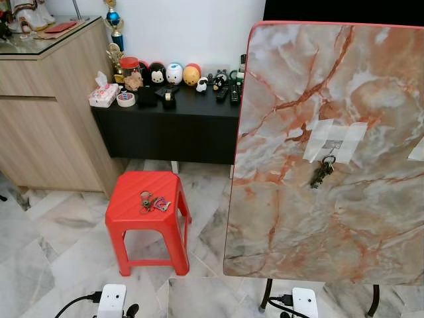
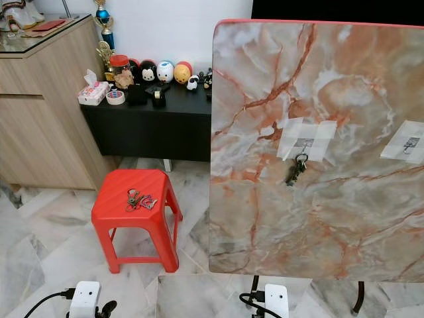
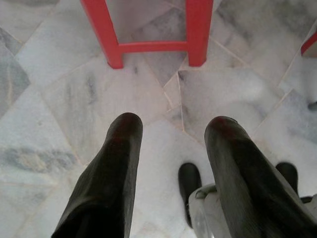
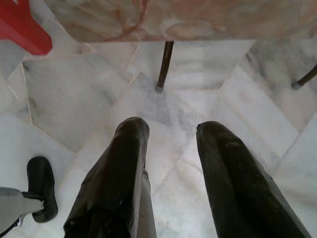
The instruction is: Hang keys on a hook
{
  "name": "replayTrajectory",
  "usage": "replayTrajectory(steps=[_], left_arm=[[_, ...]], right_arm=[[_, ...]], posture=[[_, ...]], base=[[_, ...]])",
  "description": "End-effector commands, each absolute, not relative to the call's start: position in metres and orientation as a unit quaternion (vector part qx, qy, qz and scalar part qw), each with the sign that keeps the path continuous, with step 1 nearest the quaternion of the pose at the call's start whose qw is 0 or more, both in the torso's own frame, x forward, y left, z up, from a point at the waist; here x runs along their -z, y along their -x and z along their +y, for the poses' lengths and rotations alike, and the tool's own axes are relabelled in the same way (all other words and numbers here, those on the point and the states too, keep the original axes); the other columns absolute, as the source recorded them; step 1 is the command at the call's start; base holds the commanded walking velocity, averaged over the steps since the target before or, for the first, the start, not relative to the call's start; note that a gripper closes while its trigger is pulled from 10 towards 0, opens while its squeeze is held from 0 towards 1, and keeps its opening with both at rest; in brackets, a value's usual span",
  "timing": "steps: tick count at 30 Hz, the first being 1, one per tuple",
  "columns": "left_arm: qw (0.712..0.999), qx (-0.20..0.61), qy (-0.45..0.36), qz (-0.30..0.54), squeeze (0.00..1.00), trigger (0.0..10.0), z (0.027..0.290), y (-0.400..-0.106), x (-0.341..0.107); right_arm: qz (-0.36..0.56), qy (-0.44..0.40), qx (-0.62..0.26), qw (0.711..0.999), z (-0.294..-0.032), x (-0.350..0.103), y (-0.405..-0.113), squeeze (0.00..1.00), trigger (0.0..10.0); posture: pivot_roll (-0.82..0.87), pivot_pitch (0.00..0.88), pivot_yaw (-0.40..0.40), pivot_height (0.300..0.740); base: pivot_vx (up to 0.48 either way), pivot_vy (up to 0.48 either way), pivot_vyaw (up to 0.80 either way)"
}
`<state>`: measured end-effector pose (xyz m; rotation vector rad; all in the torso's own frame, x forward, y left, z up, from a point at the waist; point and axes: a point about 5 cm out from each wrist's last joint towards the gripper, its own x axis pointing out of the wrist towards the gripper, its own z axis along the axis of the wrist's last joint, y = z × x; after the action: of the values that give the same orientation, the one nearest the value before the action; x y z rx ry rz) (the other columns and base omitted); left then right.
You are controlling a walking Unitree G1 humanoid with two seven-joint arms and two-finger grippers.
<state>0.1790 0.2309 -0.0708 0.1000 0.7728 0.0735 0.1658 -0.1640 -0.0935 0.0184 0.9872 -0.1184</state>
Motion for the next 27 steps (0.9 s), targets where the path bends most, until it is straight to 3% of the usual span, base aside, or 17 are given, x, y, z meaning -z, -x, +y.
replayTrajectory(steps=[1, 6, 27], left_arm=[[0.92, -0.038, -0.042, 0.387, 0.0, 10.0, 0.2297, -0.1763, 0.0732], [0.921, -0.04, -0.039, 0.385, 0.0, 10.0, 0.2283, -0.1761, 0.0735], [0.918, -0.049, -0.033, 0.391, 0.0, 10.0, 0.2294, -0.1732, 0.0751]], right_arm=[[0.465, -0.005, 0.053, 0.883, -0.1641, 0.0915, -0.17, 0.0, 10.0], [0.463, -0.016, 0.061, 0.884, -0.1645, 0.0915, -0.1698, 0.0, 10.0], [0.446, -0.034, 0.062, 0.892, -0.1618, 0.0878, -0.1776, 0.0, 10.0]], posture=[[0.07, 0.0, -0.036, 0.74], [0.07, 0.0, -0.04, 0.74], [0.07, 0.0, -0.046, 0.74]], base=[[0.0, 0.48, 0.8], [0.0, 0.48, 0.64], [0.0, 0.48, 0.0]])
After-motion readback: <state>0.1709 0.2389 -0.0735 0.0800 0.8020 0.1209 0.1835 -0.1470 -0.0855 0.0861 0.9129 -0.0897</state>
